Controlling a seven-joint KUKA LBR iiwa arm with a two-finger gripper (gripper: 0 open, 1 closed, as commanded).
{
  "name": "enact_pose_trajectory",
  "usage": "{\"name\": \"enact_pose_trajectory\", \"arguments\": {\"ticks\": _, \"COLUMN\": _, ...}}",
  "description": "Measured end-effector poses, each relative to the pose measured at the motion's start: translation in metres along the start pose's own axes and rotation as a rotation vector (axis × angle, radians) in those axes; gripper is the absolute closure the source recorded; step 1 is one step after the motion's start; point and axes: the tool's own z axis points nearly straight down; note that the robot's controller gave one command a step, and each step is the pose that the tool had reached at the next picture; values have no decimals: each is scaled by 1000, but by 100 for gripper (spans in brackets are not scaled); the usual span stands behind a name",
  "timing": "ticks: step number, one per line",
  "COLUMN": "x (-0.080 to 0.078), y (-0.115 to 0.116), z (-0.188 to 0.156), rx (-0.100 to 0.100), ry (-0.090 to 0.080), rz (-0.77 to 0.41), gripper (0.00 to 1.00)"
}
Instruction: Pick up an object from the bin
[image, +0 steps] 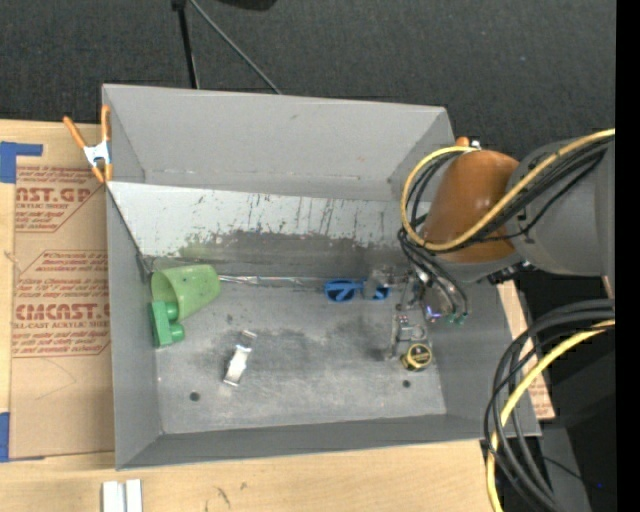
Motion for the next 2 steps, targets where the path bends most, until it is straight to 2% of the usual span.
{"name": "enact_pose_trajectory", "arguments": {"ticks": 1, "x": 82, "y": -43, "z": -25, "rx": -2, "ry": 5, "rz": 105, "gripper": 0}}
{"name": "enact_pose_trajectory", "arguments": {"ticks": 2, "x": 39, "y": -47, "z": 3, "rx": -3, "ry": -1, "rz": 28, "gripper": 0}}
